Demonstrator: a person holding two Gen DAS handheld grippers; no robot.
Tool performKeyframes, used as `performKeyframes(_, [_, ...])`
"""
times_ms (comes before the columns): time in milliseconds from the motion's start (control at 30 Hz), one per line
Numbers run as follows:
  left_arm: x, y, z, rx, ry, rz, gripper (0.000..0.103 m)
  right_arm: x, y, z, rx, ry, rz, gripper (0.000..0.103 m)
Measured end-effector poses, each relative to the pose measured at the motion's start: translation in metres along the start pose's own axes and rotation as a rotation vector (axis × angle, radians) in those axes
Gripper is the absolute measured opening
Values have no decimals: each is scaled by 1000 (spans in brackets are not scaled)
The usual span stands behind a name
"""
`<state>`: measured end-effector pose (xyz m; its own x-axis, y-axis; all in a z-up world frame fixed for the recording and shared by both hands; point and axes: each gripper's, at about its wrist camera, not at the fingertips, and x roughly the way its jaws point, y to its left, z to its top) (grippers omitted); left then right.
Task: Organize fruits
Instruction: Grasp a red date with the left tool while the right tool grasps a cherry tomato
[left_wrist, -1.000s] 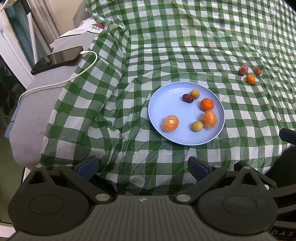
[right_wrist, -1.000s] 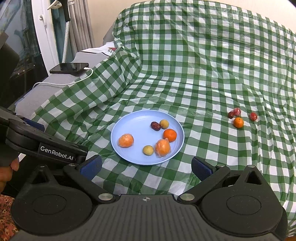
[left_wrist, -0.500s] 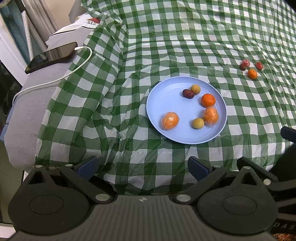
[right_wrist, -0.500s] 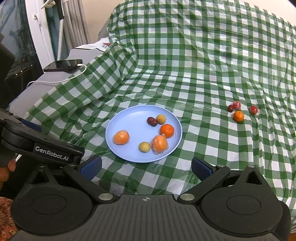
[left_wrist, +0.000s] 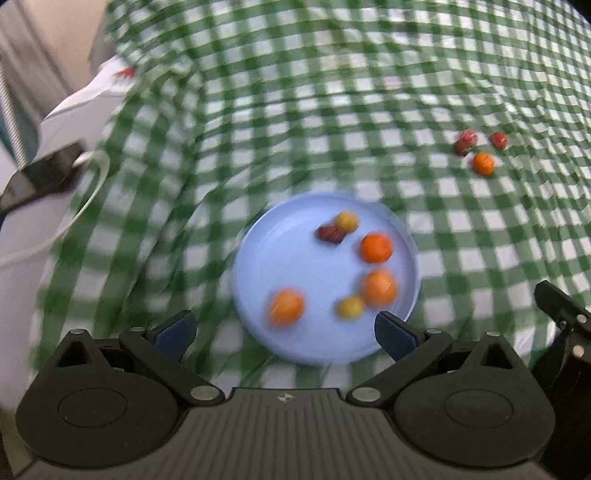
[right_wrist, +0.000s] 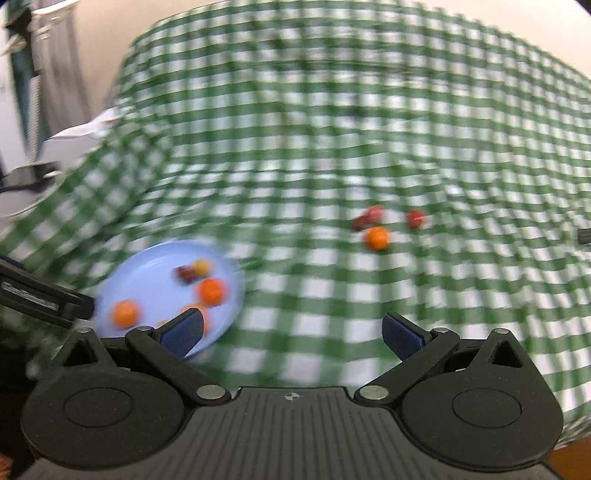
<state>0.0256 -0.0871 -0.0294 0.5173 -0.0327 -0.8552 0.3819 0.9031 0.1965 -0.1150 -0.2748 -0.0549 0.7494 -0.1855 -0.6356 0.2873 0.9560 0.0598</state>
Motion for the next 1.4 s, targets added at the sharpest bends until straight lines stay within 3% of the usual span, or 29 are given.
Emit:
performKeyframes(333, [55,-89,111,118,-91,-142,103,82,-86,32,20,-91,-167,98])
performKeyframes(400, [72,-110,131,140,-98,-189,103,108,-102,39,16,-97,-141,73])
performKeyframes(467, [91,-130,151,157,-109,-238,101,137,-119,46,23,-78,-127,63])
performKeyframes(667, [154,-178,195,201,-55,-314,80,218,-150,62,12,-52,-96,59])
performKeyframes(800, [185,-196,206,222,-4,-355,69,259,-155,69,-24,-31,-67,55])
performKeyframes(1000, [208,-210,211,239,10,-388,67,296,-157,77,-48,-19,-56,55])
performKeyframes(1033, [211,-211,213,236,21,-402,60,301,-158,77,-47,-13,-57,55])
performKeyframes(1067, [212,-211,213,233,28,-406,51,303,-158,77,-42,-11,-51,48])
performKeyframes(1100, [212,-212,213,237,19,-395,45,302,-159,76,-32,-15,-35,33])
performKeyframes(1133, [210,-211,213,253,12,-404,20,302,-159,77,-26,-16,-35,30])
performKeyframes(1267, [204,-198,211,227,21,-416,21,288,-159,75,-4,-17,-62,29])
performKeyframes(1400, [177,-170,207,188,-21,-395,21,255,-159,79,31,-52,-88,29])
